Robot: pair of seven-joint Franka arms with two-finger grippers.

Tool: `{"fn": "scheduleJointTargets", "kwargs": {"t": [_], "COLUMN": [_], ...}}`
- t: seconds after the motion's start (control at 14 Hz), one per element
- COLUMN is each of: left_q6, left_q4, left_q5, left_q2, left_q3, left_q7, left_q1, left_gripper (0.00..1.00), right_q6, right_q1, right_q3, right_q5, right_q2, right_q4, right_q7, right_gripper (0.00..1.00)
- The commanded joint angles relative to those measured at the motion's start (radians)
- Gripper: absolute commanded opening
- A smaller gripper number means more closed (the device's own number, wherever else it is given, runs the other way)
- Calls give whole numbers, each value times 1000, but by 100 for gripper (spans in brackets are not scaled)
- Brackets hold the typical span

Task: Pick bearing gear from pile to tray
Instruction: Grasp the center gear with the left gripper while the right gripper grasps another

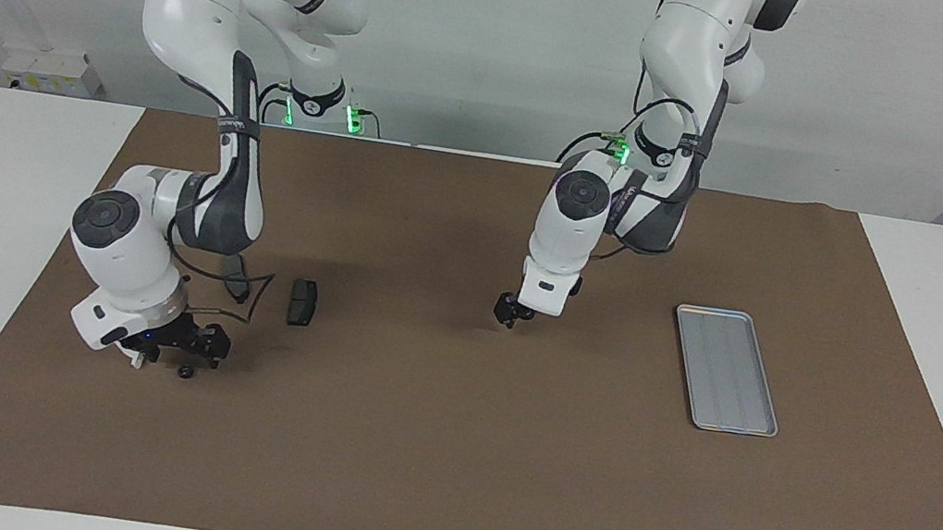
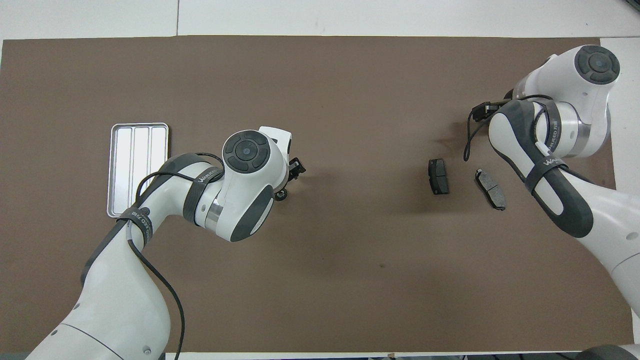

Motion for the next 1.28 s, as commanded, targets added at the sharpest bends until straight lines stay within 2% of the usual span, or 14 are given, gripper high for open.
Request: {"fn": "scheduleJointTargets", "kwargs": {"t": [0.0,0.14,0.36,0.43,0.57,0.71,1.07,1.21], "left_q6": [26,20,24,24,24,26,26,26], "left_q4": [-45,-50,-57,-61,-61,-59,-61,-62], "left_q5": [9,9,9,9,9,11,11,11], "left_q2": [-40,-41,-43,-43,-43,-43,-43,-43], "left_q3": [17,17,17,17,17,18,20,20], "left_q7": [-27,-28,-44,-44,-42,-41,-38,-36], "left_q1": [-32,-35,-47,-47,-46,-46,-41,-41], "left_gripper": [84,84,80,76,74,73,72,65], "right_q6": [21,21,21,27,48,47,48,45], "right_q1": [-16,-15,-16,-16,-22,-24,-32,-33], "right_q3": [15,15,15,15,15,15,16,16], "right_q5": [9,10,13,15,13,12,12,12], "right_q2": [21,21,21,21,21,21,21,21], "right_q4": [11,11,11,11,10,8,5,4], "right_q7": [23,26,27,27,26,26,23,21], "right_gripper": [100,98,91,84,76,59,57,51]}}
